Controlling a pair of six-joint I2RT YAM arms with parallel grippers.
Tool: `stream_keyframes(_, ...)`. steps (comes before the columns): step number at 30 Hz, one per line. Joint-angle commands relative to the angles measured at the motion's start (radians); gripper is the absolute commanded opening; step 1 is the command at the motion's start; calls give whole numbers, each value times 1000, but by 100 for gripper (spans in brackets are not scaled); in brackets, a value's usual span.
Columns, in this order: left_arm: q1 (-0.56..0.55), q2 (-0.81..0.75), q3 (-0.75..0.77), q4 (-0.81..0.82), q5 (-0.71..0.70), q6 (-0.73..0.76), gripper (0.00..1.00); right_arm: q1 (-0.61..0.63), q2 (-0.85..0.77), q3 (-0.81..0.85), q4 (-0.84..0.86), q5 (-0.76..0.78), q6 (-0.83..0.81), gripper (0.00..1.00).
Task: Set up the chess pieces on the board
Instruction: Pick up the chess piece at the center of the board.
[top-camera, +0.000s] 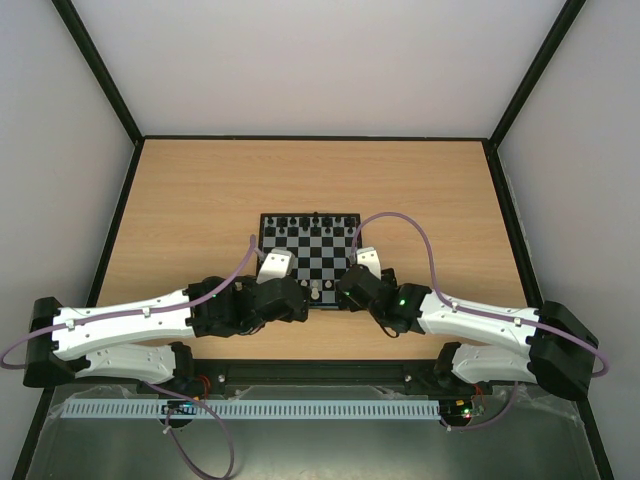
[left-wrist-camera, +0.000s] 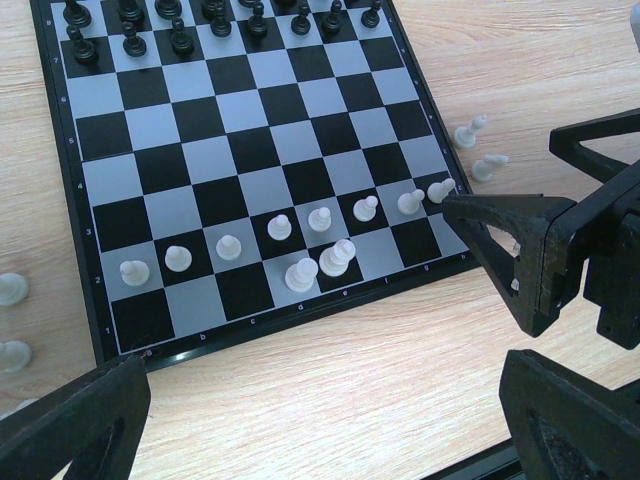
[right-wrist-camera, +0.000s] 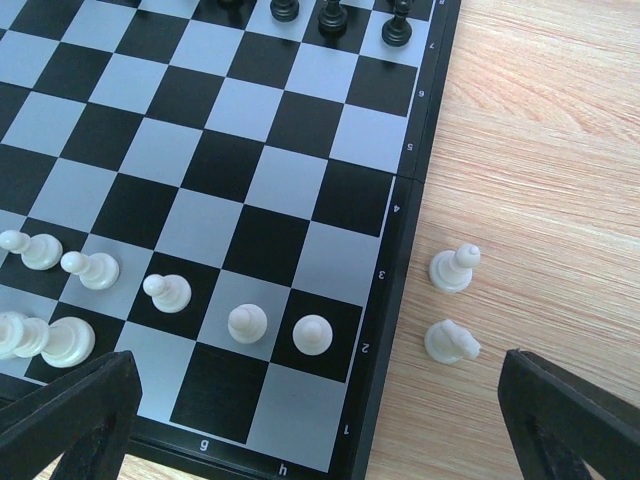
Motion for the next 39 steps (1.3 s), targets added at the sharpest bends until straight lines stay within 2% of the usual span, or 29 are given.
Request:
stream_keyframes(1,1,-18,-10,5,-1,13,99,-3,9,26,7,17,9,99)
stream_keyframes(39,5,-16,-23,21,1,13,99,-3,12,27,5,13,8,98)
